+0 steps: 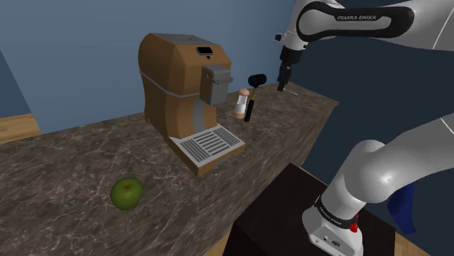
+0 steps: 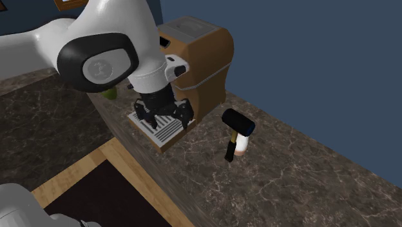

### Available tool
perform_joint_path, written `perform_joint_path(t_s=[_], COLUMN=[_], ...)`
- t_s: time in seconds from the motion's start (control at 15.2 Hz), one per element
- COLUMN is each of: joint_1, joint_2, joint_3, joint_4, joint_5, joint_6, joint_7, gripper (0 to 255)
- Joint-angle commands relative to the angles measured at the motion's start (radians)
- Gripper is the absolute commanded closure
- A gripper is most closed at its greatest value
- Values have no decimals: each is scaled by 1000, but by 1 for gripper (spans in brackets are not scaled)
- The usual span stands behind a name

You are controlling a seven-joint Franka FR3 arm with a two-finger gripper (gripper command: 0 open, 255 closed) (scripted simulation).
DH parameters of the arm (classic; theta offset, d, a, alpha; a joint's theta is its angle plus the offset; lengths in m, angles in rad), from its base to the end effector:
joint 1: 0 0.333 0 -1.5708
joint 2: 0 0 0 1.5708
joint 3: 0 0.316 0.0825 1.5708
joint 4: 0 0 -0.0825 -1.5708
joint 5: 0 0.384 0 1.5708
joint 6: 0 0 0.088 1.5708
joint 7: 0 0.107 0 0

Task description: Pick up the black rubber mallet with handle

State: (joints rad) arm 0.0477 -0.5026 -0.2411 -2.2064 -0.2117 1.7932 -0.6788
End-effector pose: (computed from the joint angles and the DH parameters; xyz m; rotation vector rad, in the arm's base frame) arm 0.3990 -0.1129 0.5749 2.9111 0.8190 0.0512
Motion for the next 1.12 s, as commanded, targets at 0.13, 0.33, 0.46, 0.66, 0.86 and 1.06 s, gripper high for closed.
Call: perform_joint_path(t_s=[0.13,0.33,0.46,0.66,0.86,1.06], joint_1=[24,41,49,53,42,31], joint_2=[140,251,329,451,579,631], joint_3=[-76,-121,-148,-177,-191,-189], joint_4=[103,197,267,383,515,561], joint_5=[1,26,53,105,168,194], joint_6=[62,95,112,126,125,133], joint_7=[-181,-314,-404,-539,-671,-722], gripper=[0,0,0,0,0,0])
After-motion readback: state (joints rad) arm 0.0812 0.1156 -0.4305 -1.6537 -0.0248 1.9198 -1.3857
